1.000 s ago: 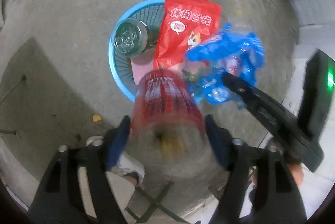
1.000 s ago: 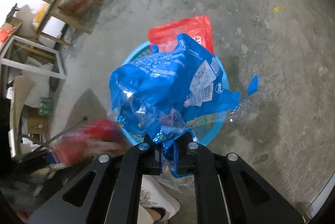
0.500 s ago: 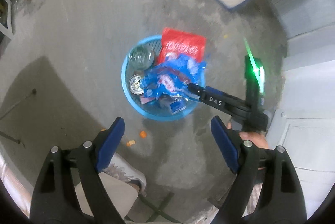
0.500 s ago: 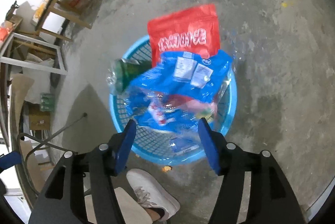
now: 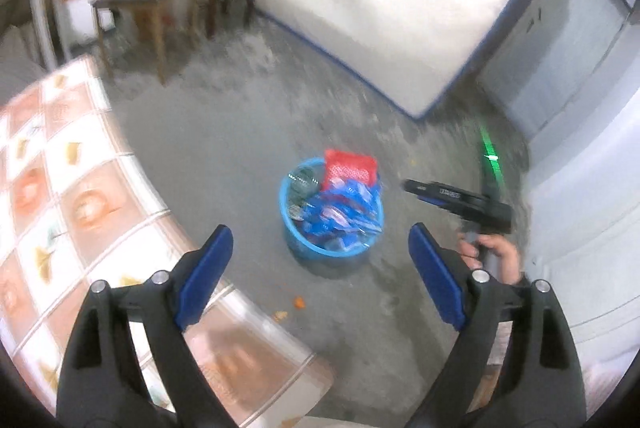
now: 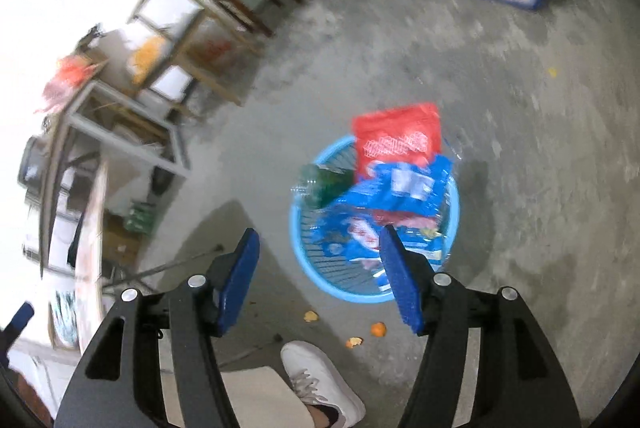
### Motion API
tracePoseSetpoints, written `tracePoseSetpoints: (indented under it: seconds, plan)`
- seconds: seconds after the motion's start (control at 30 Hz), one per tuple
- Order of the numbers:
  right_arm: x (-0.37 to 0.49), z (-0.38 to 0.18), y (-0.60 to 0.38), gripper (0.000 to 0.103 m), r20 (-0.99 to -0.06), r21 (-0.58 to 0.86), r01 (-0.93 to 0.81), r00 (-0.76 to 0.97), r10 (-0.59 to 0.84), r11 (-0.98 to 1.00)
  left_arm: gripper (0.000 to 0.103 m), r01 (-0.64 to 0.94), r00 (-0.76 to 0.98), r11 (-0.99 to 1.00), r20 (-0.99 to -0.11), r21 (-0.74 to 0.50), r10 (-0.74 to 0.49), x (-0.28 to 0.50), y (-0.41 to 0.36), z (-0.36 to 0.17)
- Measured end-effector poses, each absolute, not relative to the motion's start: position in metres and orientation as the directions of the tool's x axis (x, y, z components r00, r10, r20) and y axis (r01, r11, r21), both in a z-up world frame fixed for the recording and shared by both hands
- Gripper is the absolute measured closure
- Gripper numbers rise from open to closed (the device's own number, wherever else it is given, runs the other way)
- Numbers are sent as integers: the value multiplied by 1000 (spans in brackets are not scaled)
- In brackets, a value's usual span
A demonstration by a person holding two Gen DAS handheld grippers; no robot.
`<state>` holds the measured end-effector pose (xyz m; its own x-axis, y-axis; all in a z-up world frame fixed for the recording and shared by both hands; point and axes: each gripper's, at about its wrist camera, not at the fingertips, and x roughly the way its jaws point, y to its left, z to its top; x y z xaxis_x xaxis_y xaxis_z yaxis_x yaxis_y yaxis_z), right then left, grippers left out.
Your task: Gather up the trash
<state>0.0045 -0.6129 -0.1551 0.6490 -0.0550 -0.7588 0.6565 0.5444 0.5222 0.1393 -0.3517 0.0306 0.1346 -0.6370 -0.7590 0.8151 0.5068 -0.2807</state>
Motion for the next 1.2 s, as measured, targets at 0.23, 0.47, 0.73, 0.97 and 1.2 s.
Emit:
tracePoseSetpoints:
  seconds: [0.23,0.47,0.73,0.97,1.2]
  plan:
    - [-27,-48,-482,19,-635,361,486,753,-172,796,10,690,436,694,-648,-204,-625,107,-231,52]
    - [-38,-2,-355,6,-542,150,404,797,-267,903,9,481,658,856,-567,-189,-495,71,-149,60]
    - [-37,10,-278,6,-541,44,378,787,-296,925,9,302,797,950,-526,-76,-296,40,-109,61]
    - [-45,20,-253,6,-517,-7,432,771,-373,902,9,192,860,981,-485,23,-157,28,-93,75]
    - [-42,20,-238,6,-498,-78,458,752,-432,886,9,145,844,987,-512,-62,-156,28,-79,70]
